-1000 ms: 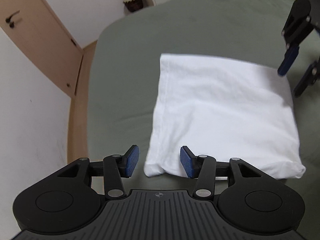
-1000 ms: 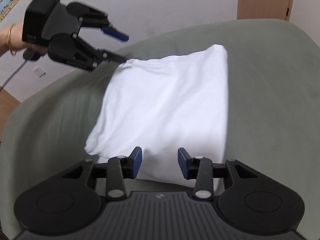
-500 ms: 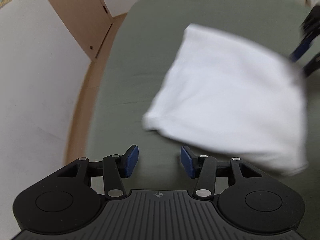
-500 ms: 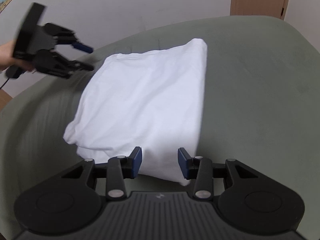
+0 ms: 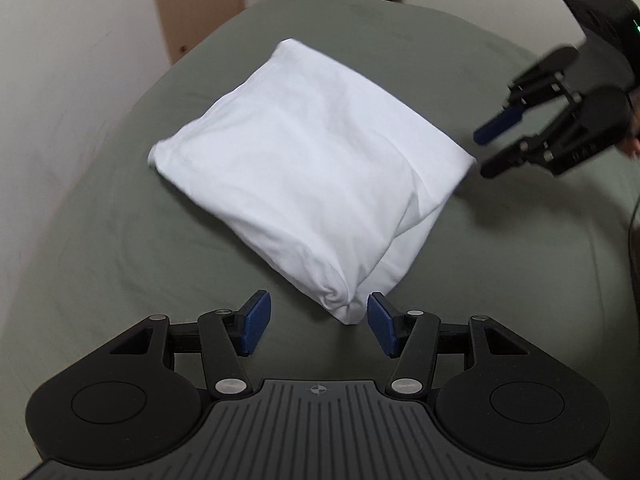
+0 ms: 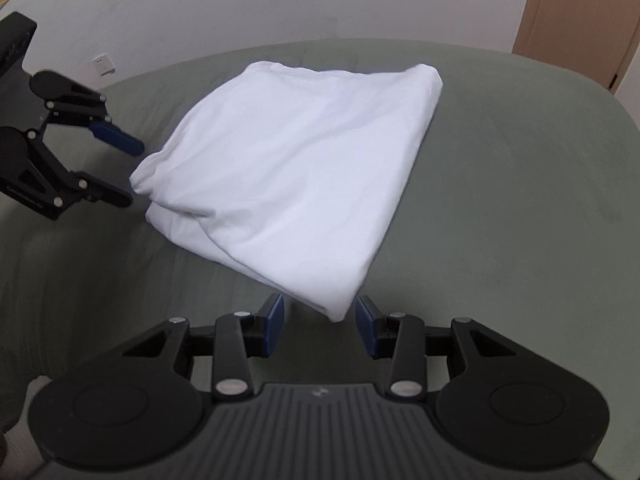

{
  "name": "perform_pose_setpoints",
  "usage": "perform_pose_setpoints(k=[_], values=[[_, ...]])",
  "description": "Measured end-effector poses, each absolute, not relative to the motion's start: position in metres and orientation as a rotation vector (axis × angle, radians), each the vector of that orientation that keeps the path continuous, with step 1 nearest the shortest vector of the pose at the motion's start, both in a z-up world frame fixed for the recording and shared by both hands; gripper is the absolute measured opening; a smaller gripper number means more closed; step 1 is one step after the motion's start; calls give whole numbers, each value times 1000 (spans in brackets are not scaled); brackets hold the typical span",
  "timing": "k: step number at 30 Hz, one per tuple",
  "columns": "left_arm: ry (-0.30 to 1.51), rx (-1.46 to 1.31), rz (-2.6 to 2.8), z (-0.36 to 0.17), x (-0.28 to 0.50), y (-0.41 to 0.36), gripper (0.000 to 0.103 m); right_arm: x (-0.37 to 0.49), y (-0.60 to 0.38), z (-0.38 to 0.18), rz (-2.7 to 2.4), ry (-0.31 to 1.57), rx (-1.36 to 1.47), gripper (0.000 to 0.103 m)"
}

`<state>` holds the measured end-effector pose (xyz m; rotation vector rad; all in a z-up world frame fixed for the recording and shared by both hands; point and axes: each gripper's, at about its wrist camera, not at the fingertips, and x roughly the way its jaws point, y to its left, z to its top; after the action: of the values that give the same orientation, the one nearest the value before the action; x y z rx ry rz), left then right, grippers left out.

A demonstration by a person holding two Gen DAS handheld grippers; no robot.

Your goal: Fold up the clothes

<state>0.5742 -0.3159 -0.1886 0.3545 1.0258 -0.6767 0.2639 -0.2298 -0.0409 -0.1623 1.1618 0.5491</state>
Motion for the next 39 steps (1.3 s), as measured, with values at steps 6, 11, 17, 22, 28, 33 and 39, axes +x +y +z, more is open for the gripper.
perform_pose_setpoints(k=[6, 11, 17, 22, 28, 33, 39], values=[[1006, 331, -633, -179, 565, -307, 52, 268, -225, -49, 553, 1147, -202, 35], [996, 335, -608, -180, 560, -311, 52, 269, -221, -54, 560, 1151, -231, 33], [979, 333, -593, -177, 557, -309, 51, 268, -220, -53, 560, 1139, -250, 28], [978, 319, -577, -175, 549, -305, 51, 264, -220, -52, 555, 1121, -246, 28], [989, 270, -540, -180, 541, -293, 51, 257, -215, -48, 576, 1091, -297, 28], [972, 247, -520, -182, 542, -292, 51, 257, -209, -48, 580, 1072, -320, 28], [981, 261, -534, -188, 544, -297, 30, 259, -206, -52, 569, 1079, -325, 17]])
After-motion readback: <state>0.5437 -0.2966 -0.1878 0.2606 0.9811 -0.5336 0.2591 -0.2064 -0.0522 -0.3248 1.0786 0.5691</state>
